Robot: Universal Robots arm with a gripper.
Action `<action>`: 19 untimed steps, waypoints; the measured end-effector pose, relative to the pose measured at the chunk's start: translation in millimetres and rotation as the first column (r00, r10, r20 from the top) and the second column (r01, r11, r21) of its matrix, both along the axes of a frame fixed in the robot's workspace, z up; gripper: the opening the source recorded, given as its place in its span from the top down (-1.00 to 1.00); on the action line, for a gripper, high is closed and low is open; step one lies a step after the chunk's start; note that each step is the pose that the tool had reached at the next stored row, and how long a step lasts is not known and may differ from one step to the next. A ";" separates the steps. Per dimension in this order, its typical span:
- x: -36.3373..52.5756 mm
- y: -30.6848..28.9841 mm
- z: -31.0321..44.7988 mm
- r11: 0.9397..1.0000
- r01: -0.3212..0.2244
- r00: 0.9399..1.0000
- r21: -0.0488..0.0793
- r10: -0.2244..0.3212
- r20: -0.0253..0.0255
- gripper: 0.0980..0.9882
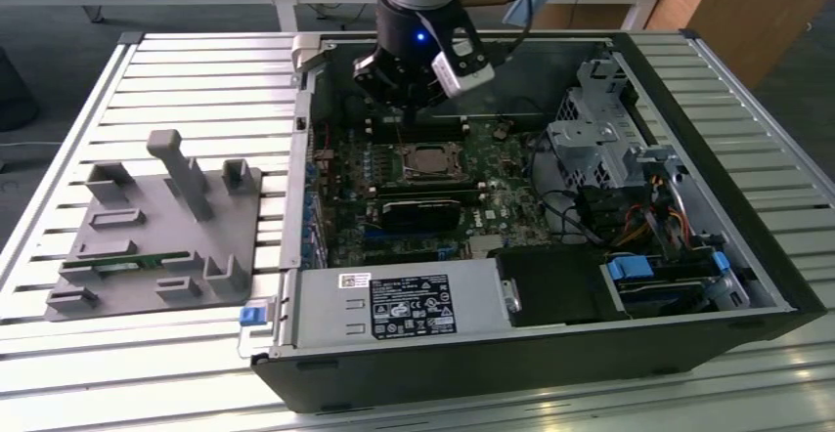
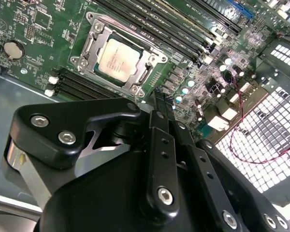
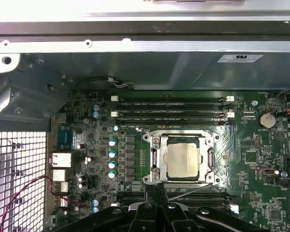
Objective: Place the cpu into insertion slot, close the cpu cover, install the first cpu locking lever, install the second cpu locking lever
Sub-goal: 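Install the first cpu locking lever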
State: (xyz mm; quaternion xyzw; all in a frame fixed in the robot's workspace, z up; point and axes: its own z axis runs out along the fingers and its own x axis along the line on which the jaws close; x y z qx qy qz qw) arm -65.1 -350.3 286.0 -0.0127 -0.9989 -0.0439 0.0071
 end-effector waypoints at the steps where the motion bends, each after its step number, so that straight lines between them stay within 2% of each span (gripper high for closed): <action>1: -0.3 0.0 -0.2 1.000 0.000 1.000 0.000 0.000 0.000 0.98; 8: -4.0 1.0 -2.6 1.000 0.000 1.000 0.000 0.000 0.000 0.98; 19: -8.2 9.3 -8.5 1.000 0.000 1.000 0.000 0.000 0.000 0.98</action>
